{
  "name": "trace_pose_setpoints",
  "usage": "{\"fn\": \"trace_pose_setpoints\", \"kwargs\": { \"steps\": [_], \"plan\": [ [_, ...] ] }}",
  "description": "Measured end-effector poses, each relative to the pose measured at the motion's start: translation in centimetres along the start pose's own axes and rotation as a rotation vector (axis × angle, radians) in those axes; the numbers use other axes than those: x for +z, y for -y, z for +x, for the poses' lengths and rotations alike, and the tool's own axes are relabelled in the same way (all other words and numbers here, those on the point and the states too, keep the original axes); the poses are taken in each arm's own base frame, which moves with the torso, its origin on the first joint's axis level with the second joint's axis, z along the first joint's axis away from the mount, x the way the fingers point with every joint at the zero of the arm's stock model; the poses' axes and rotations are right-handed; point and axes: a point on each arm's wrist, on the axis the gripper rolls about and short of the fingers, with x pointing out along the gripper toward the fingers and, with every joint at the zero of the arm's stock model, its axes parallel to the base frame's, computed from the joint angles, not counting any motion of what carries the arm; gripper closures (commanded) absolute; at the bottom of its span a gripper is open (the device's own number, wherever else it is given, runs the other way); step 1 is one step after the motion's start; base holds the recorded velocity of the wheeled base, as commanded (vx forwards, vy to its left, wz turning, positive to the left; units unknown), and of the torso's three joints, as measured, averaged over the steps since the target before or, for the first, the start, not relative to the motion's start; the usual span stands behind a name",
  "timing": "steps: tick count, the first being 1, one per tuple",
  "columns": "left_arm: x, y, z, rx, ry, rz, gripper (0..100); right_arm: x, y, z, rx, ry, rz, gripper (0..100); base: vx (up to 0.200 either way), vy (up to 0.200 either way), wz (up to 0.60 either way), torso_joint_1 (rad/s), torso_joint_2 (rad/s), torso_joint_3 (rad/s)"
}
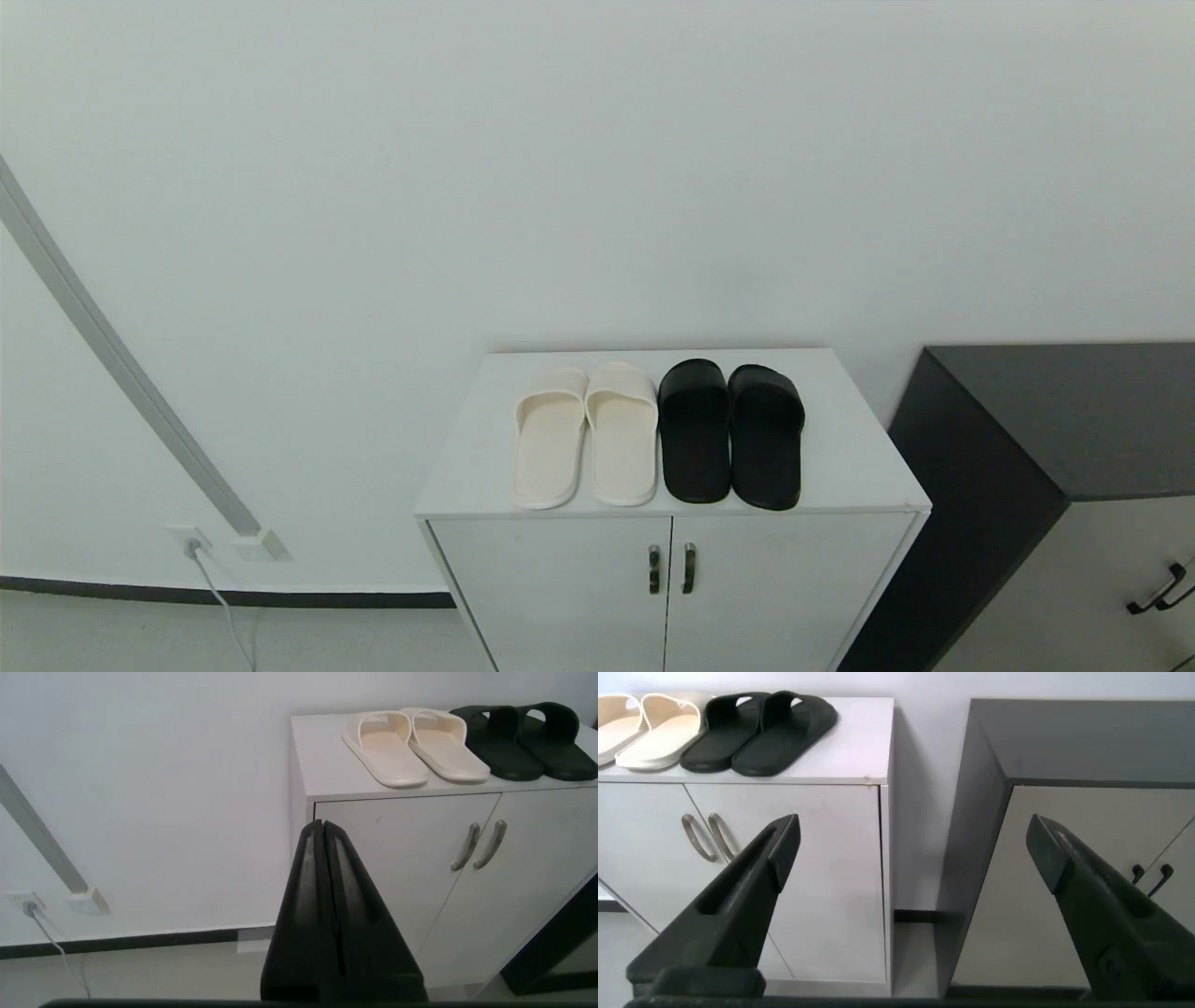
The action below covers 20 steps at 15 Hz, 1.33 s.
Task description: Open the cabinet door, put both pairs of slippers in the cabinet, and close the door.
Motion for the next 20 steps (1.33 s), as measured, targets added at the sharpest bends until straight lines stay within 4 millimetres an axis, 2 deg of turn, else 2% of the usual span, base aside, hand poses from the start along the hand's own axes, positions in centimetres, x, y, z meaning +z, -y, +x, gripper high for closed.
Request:
{"fn": "trace_pose_setpoints", "kwargs": {
  "steps": [8,10,12,15,20],
  "plan": [
    [0.0,0.0,0.0,0.0,0.001,0.001,100,0.3,-0.1,0.0,0.052,0.005,0.002,0,0.0,0.0,0.0,0.0,0.0,0.0],
    [0.0,0.0,0.0,-0.002,0.001,0.0,100,2.3,0.0,-0.5,0.065,0.043,0.039,0,0.0,0.0,0.0,0.0,0.0,0.0],
    [0.0,0.0,0.0,-0.001,0.001,0.001,100,5.4,0.1,-0.8,0.12,0.035,0.036,0,0.0,0.0,0.0,0.0,0.0,0.0],
    [0.0,0.0,0.0,-0.001,0.001,0.0,100,7.7,0.0,1.9,0.228,-0.114,0.026,0,0.0,0.0,0.0,0.0,0.0,0.0],
    [0.0,0.0,0.0,-0.001,0.001,0.0,100,9.8,-0.8,10.0,0.353,-0.259,0.071,0,0.0,0.0,0.0,0.0,0.0,0.0]
  ]
}}
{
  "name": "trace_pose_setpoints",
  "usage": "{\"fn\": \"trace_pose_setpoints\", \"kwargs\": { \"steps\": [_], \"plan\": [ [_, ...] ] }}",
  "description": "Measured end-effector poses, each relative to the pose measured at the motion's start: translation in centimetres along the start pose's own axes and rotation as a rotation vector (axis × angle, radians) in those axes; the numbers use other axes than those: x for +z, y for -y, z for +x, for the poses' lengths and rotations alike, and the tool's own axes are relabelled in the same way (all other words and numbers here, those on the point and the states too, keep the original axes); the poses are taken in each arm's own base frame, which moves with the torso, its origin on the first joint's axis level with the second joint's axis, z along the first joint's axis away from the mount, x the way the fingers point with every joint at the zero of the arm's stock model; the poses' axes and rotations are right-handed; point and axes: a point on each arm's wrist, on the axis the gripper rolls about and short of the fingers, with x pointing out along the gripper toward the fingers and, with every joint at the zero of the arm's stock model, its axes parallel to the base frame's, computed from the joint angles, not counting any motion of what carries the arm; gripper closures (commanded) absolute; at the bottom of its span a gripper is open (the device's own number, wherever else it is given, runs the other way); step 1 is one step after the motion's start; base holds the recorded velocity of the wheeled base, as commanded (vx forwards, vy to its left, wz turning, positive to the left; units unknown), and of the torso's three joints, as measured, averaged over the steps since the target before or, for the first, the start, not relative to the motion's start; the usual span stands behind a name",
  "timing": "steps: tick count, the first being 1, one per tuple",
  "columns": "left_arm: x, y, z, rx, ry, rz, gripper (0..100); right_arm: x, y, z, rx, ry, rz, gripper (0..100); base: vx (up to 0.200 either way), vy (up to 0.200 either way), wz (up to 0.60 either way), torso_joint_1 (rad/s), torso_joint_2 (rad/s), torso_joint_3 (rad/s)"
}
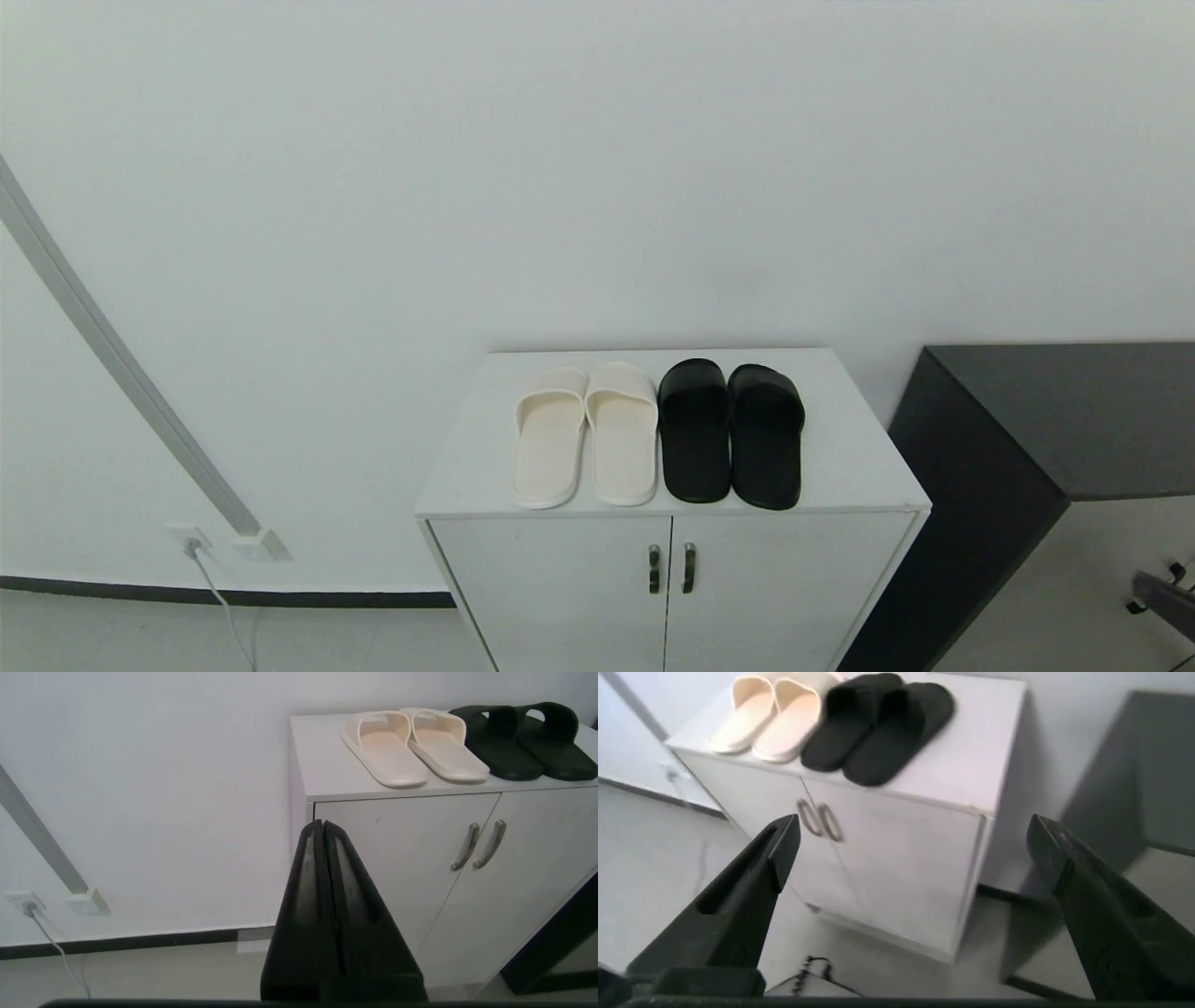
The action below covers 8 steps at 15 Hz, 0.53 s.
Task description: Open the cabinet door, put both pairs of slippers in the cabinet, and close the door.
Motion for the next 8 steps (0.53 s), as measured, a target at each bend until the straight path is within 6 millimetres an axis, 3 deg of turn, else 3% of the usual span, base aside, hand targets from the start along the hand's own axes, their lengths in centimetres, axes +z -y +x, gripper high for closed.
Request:
{"fn": "trace_pose_setpoints", "kwargs": {
  "steps": [3,8],
  "plan": [
    [0.0,0.0,0.0,0.0,0.0,0.0,100,1.5,-0.4,5.0,0.044,-0.038,0.067,0,0.0,0.0,0.0,0.0,0.0,0.0],
    [0.0,0.0,0.0,0.001,0.0,0.0,100,2.1,-2.4,12.1,0.032,-0.071,0.093,0,0.0,0.0,0.0,0.0,0.0,0.0]
  ]
}}
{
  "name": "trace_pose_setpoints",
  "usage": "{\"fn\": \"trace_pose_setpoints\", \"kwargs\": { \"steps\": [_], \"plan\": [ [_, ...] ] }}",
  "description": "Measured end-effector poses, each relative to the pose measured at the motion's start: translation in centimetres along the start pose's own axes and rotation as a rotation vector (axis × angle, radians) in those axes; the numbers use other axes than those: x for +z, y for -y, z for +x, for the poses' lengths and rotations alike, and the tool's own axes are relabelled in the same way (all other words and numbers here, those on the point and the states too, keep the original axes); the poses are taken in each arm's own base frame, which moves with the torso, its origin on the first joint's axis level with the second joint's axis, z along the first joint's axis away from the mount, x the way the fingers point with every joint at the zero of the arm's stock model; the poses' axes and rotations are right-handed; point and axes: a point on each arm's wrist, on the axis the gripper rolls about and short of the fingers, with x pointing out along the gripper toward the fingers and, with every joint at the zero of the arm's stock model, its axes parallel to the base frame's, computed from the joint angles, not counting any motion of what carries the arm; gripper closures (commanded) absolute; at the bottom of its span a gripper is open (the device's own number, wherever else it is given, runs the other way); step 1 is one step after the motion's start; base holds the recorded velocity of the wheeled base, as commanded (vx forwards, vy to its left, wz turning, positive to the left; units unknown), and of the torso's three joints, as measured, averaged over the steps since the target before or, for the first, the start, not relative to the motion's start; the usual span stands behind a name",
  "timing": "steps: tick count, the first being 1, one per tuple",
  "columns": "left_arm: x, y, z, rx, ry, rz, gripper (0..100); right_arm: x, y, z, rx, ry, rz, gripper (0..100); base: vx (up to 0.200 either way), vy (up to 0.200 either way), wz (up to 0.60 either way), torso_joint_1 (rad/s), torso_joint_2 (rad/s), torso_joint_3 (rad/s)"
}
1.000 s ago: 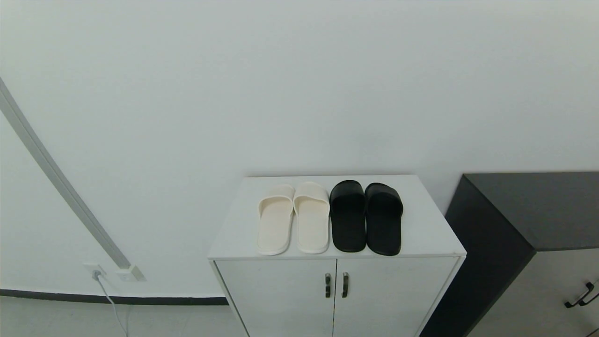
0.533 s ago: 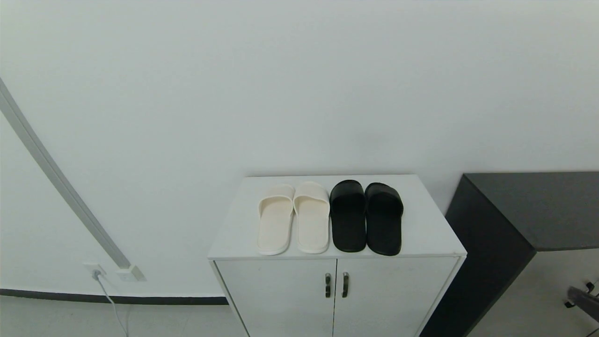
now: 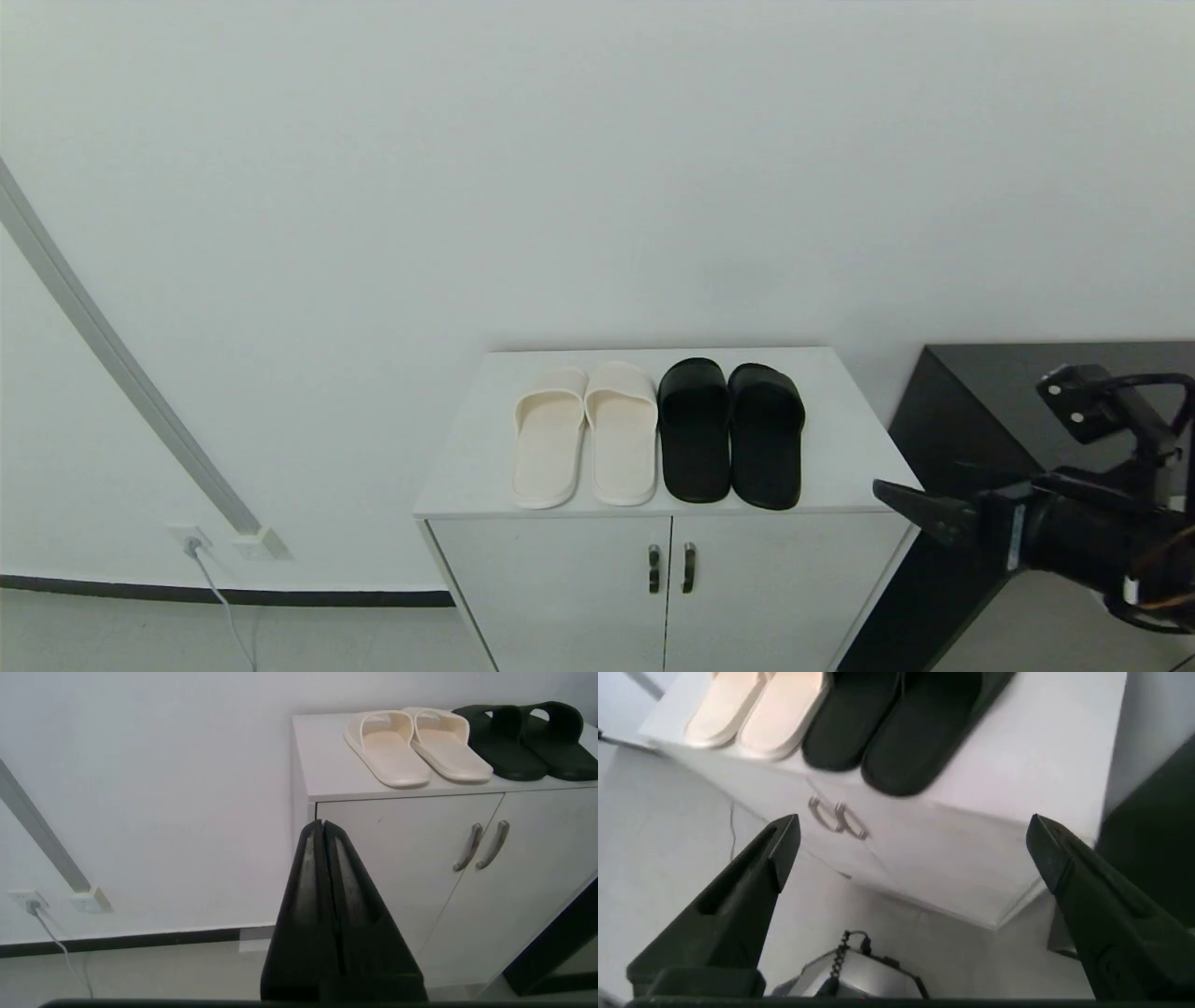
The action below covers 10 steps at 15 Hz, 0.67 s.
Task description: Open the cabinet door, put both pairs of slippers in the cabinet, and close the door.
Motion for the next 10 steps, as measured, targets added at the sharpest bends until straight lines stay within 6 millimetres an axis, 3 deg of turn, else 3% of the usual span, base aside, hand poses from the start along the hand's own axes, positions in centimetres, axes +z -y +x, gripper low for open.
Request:
{"fn": "trace_pose_setpoints", "kwargs": {
  "steps": [6,10],
  "plan": [
    [0.0,0.0,0.0,-0.001,0.0,0.0,100,-0.4,-3.1,6.9,-0.109,-0.008,-0.002,0,0.0,0.0,0.0,0.0,0.0,0.0],
    [0.0,0.0,0.0,-0.001,0.0,0.0,100,-0.7,-5.7,10.2,-0.195,0.009,-0.025,0,0.0,0.0,0.0,0.0,0.0,0.0]
  ]
}}
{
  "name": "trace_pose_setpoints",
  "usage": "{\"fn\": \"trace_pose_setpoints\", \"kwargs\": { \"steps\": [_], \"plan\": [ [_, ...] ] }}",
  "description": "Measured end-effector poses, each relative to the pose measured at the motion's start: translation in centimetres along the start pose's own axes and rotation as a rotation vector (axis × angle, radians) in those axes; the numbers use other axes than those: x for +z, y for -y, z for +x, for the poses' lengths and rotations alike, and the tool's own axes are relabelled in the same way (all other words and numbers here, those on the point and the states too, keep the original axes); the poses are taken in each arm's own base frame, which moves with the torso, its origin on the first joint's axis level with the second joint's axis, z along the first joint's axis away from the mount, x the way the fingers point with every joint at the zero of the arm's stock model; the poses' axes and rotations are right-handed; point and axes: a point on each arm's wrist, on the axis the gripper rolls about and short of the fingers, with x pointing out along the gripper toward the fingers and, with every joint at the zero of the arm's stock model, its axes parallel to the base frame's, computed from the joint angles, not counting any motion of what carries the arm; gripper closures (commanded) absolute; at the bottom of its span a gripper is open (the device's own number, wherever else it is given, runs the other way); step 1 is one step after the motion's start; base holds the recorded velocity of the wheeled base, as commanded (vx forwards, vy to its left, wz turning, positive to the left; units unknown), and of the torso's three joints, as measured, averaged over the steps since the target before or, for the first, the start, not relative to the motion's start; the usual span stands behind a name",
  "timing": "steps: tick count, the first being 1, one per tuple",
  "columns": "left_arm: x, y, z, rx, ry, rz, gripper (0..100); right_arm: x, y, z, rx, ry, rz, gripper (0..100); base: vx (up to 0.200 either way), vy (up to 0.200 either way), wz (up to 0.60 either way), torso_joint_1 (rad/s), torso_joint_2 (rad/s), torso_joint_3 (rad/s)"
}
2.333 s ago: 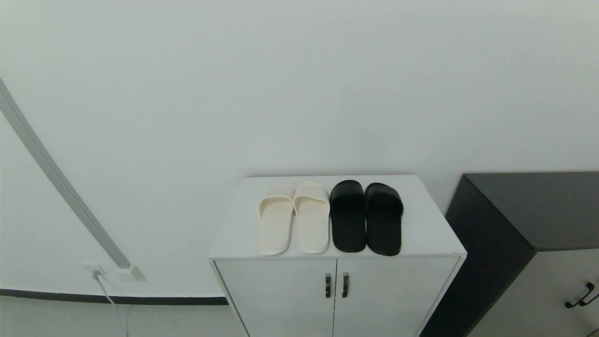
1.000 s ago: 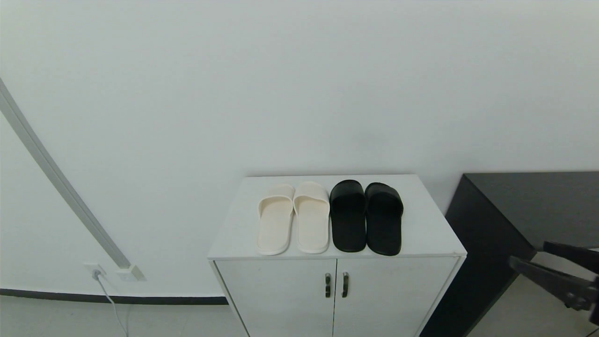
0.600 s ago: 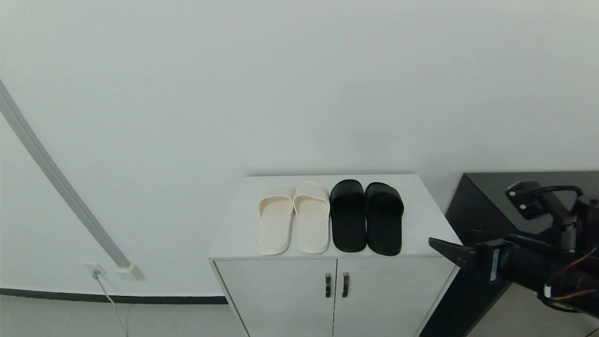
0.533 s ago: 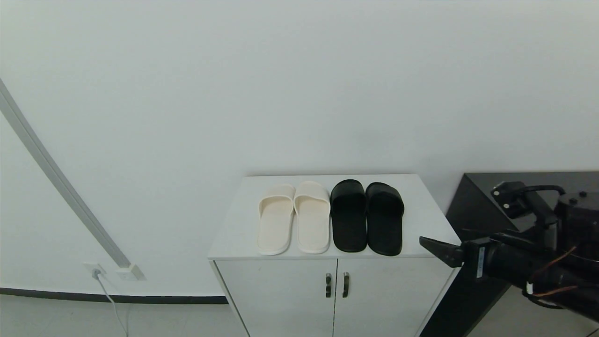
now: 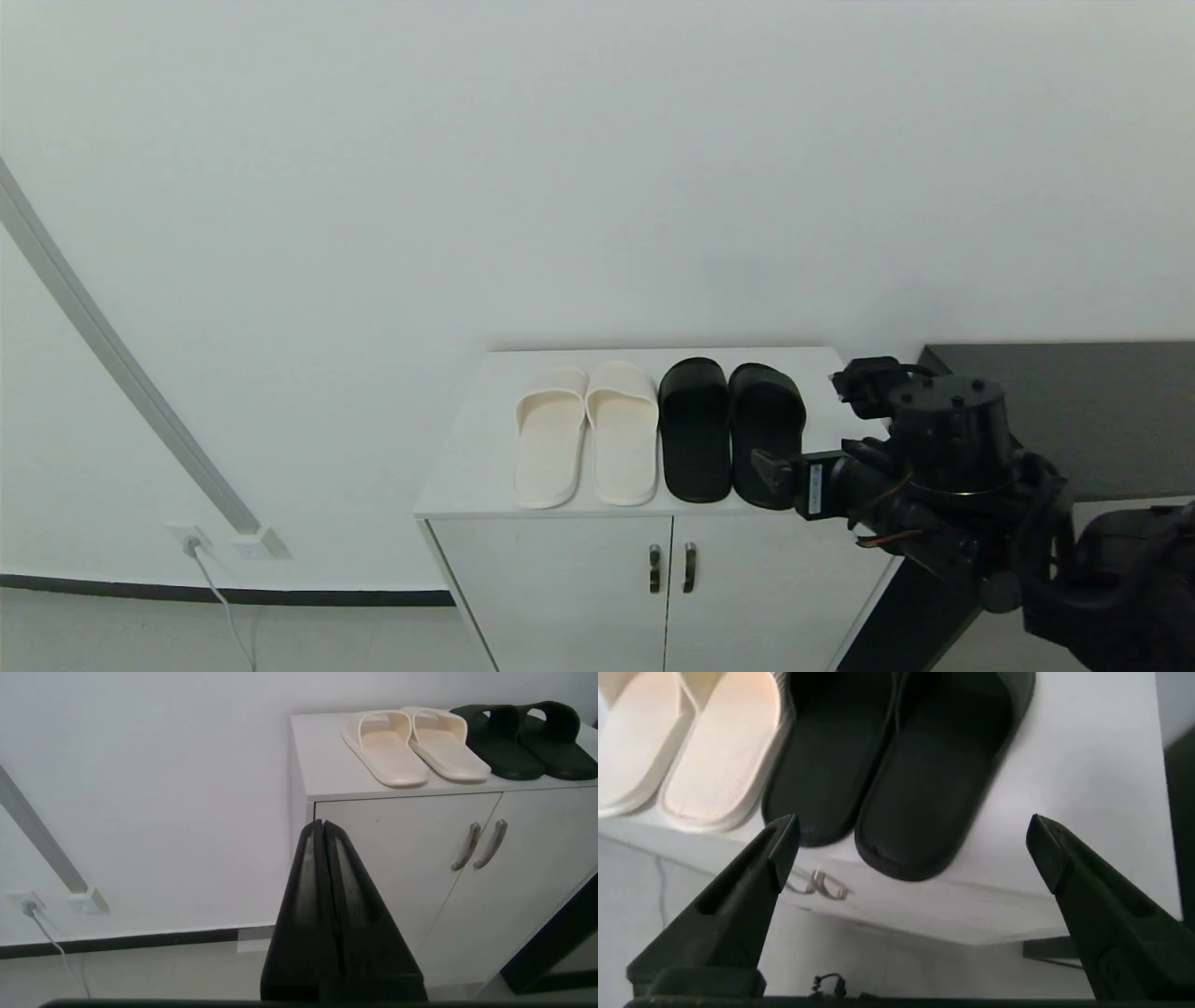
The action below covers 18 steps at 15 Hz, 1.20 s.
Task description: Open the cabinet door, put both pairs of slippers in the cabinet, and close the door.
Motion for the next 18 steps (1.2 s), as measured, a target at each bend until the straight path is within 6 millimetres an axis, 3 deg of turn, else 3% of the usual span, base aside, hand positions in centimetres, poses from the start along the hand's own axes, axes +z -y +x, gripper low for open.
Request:
{"fn": "trace_pose_setpoints", "kwargs": {
  "steps": [9,18],
  "plan": [
    [0.0,0.0,0.0,0.0,0.0,0.0,100,-0.6,-3.6,6.2,-0.131,0.101,0.055,0,0.0,0.0,0.0,0.0,0.0,0.0],
    [0.0,0.0,0.0,0.0,0.0,-0.001,100,-1.7,-4.8,11.1,-0.202,0.134,0.007,0,0.0,0.0,0.0,0.0,0.0,0.0]
  ]
}}
